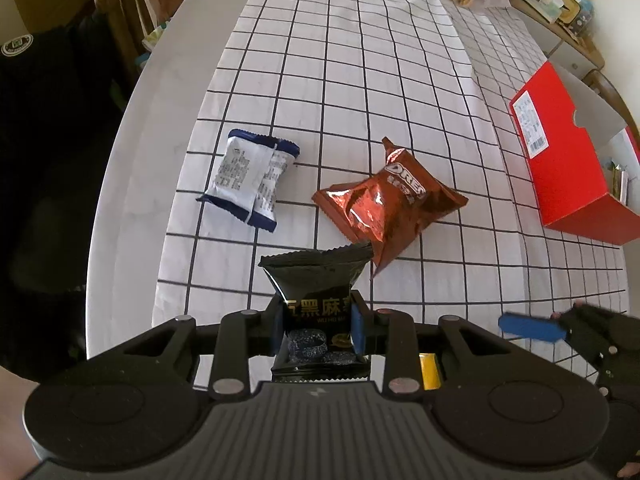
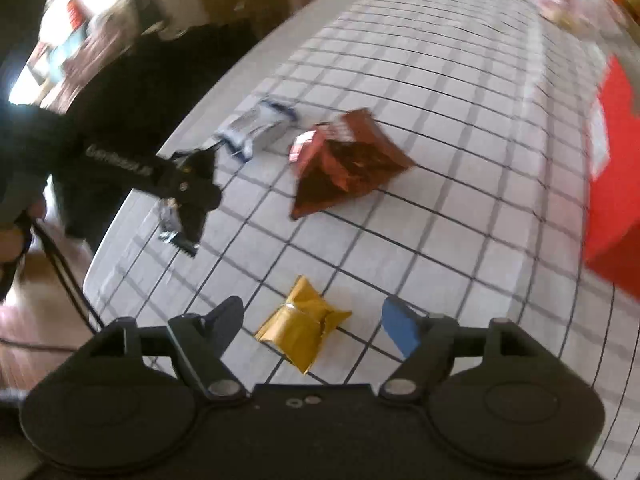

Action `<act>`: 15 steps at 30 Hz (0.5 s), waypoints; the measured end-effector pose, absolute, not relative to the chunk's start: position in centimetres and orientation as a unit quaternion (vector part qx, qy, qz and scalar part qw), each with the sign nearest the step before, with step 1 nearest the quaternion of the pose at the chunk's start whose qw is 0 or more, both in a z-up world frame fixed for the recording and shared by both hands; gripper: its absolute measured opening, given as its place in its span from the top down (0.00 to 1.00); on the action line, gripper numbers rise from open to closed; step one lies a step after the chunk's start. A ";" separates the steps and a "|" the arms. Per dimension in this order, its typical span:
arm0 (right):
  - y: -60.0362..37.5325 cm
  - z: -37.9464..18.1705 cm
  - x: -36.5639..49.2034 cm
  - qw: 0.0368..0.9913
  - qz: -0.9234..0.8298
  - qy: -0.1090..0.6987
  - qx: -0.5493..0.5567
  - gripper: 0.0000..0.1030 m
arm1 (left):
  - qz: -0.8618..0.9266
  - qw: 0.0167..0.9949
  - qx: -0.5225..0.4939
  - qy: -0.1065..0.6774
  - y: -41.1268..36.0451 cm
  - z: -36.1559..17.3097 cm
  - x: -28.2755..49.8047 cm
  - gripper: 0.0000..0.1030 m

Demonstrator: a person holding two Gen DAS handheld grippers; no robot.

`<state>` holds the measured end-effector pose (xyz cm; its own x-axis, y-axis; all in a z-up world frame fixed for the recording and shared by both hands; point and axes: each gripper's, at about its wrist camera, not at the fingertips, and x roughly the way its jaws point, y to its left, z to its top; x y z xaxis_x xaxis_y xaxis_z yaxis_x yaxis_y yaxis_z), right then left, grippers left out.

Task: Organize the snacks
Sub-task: 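Lift both snacks and carry them over the red box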

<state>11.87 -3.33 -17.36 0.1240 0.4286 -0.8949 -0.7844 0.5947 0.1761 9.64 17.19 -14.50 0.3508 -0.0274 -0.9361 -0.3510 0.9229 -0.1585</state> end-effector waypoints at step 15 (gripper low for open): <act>1.3 -21.3 9.9 0.609 0.496 0.458 -0.416 0.35 | 0.111 0.802 -0.208 0.549 17.0 -14.2 7.0 0.70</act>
